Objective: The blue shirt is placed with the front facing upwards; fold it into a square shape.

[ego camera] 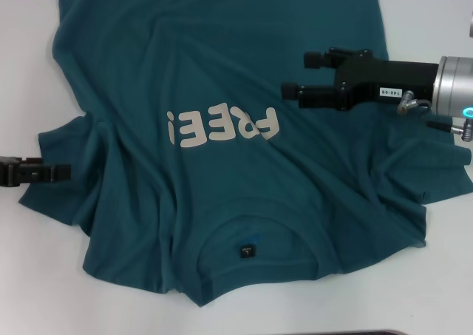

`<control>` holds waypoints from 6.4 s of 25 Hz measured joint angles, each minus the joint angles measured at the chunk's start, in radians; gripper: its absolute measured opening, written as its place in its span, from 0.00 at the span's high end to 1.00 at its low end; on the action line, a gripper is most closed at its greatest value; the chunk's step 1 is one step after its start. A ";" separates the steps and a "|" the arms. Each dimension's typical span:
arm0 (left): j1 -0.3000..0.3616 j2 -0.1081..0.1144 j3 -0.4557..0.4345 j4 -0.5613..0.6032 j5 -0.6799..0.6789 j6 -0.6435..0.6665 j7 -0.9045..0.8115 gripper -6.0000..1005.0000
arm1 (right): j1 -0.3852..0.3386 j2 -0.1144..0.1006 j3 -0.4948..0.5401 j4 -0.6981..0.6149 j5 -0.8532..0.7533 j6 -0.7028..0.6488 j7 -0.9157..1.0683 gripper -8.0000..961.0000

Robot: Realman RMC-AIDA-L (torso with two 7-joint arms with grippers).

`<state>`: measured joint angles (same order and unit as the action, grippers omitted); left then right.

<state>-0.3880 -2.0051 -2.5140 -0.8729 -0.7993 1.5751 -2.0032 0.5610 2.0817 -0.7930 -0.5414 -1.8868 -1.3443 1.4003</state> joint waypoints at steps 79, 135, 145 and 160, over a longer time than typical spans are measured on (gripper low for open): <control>-0.022 0.022 -0.058 -0.174 0.158 -0.111 -0.115 0.98 | 0.003 0.003 0.003 0.009 0.002 -0.009 0.015 0.05; -0.083 -0.118 -0.087 -0.171 -0.010 0.094 -0.123 0.97 | -0.009 0.004 -0.005 0.018 0.001 -0.010 0.005 0.05; -0.126 -0.135 -0.077 -0.101 -0.010 0.042 -0.080 0.81 | -0.017 0.004 0.001 0.022 0.001 -0.011 0.005 0.05; -0.049 -0.123 -0.079 -0.125 -0.011 0.005 -0.077 0.44 | -0.016 0.002 0.010 0.012 0.003 -0.011 0.007 0.05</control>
<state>-0.4366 -2.1278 -2.5935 -0.9974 -0.8107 1.5802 -2.0797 0.5452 2.0832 -0.7826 -0.5292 -1.8838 -1.3550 1.4076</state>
